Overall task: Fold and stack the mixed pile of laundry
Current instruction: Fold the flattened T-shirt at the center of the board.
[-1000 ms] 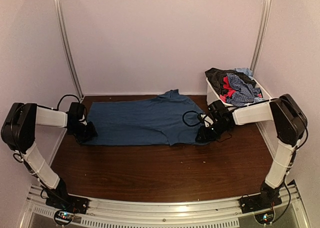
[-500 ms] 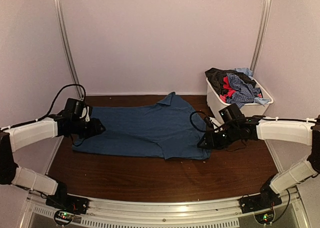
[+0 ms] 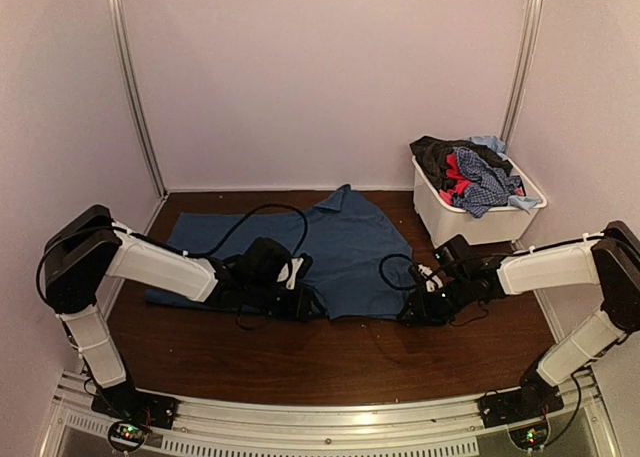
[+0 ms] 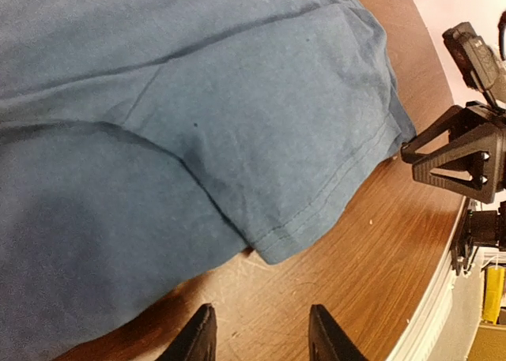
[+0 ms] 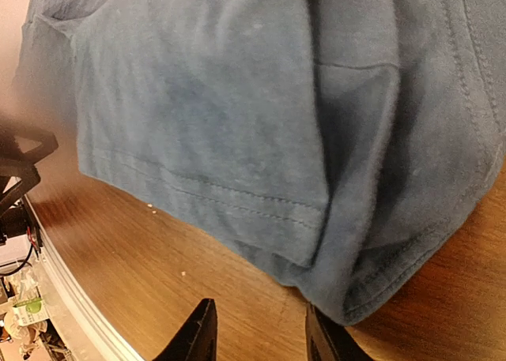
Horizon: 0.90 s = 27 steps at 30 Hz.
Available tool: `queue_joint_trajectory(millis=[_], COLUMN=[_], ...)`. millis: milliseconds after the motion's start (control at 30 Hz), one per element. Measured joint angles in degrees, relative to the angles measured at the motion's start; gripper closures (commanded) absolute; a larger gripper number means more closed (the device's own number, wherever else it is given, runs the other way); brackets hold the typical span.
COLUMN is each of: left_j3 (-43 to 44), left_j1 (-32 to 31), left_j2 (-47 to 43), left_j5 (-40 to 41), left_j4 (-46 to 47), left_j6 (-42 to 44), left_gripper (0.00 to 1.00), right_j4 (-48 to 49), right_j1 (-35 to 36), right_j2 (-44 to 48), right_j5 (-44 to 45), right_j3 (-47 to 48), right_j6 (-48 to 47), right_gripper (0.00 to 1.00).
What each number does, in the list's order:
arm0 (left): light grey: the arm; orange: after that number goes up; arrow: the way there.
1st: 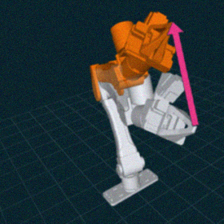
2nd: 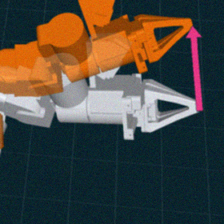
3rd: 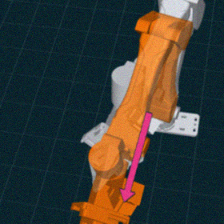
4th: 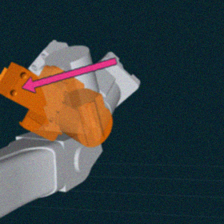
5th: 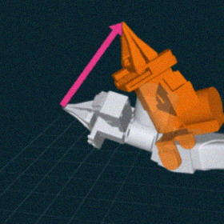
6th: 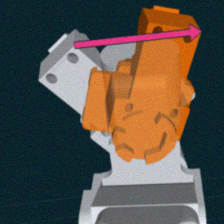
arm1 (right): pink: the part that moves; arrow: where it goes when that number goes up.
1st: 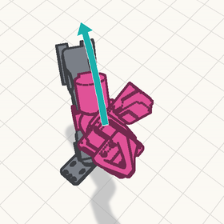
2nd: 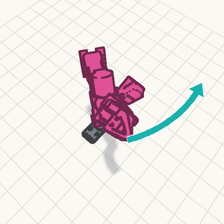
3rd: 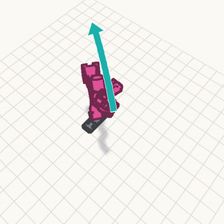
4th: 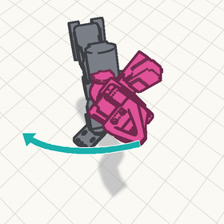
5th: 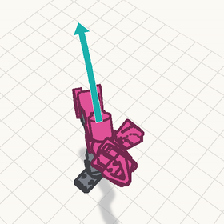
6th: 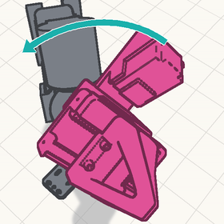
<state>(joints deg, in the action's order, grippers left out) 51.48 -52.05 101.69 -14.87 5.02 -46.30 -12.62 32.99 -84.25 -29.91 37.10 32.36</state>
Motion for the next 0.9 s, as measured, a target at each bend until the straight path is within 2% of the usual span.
queue_joint_trajectory(millis=[300, 467, 633, 900], left_j3=[2.3, 2.6, 2.9, 3.2], left_j1=[-0.5, -0.5, -0.5, -0.5], left_j2=[6.4, 9.1, 9.6, 10.0], left_j5=[-3.4, -5.4, -5.9, -6.1], left_j4=[6.3, 9.0, 9.9, 10.1], left_j6=[-3.8, -5.3, -6.3, -6.9], left_gripper=[0.58, 0.59, 0.63, 0.65], right_j4=[2.1, -0.7, -2.4, -1.3], right_j1=[-1.9, -2.0, -2.1, -2.1], right_j2=[-0.9, 2.6, 5.5, 2.4], right_j5=[-0.1, 0.4, 0.4, 0.2], right_j3=[-1.6, -1.7, 0.9, 2.3], right_j6=[0.2, -0.1, -0.6, -0.5], right_gripper=[0.63, 0.61, 0.63, 0.65])
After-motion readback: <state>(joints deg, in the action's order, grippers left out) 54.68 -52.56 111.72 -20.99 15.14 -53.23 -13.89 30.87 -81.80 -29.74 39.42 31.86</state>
